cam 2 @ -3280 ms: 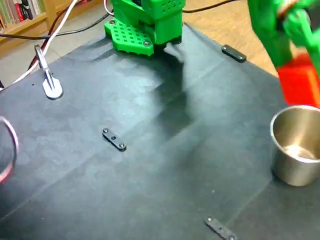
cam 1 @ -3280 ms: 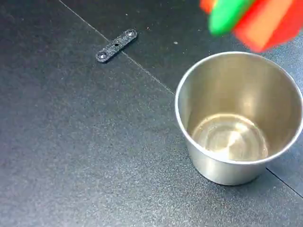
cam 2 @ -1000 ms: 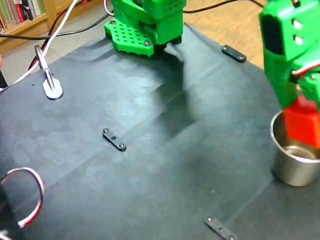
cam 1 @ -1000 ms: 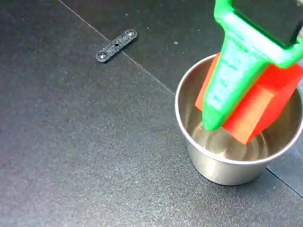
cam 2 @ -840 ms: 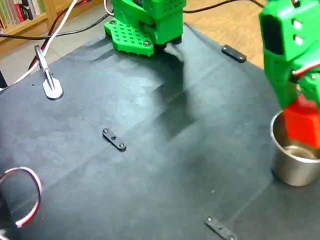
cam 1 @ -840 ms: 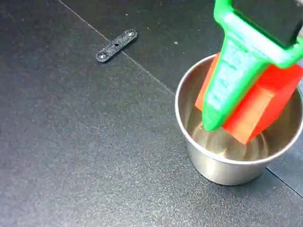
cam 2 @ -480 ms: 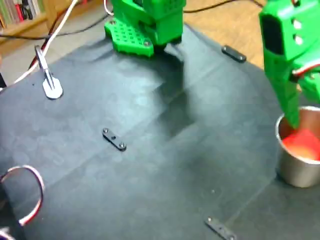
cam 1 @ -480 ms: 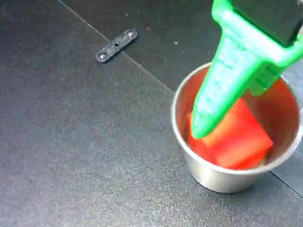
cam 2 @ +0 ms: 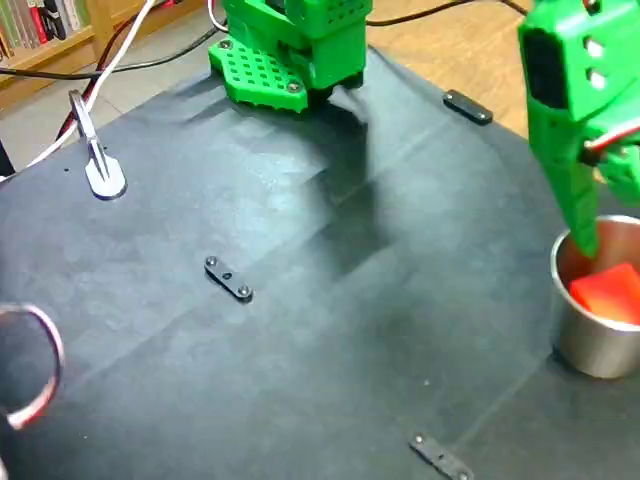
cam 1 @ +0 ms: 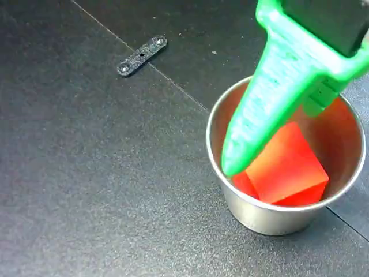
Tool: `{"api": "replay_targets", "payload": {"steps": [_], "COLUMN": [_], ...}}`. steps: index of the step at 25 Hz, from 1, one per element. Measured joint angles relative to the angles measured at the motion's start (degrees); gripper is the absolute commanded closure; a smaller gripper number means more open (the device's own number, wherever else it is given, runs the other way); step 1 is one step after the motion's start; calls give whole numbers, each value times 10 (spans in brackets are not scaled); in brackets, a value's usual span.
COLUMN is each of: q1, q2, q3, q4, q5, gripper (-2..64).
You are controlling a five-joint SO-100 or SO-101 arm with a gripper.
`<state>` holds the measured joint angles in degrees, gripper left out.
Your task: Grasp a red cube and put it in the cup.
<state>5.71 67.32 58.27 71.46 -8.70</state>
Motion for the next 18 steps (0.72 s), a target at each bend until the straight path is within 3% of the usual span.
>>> {"api": "replay_targets", "payload": {"steps": [4, 8, 18], "q1": [1, 1, -1], "q2": [18, 120, 398], "q3": [6, 6, 5], "q4": [0, 22, 213], "q5": [0, 0, 0], "gripper": [304, 303, 304]}}
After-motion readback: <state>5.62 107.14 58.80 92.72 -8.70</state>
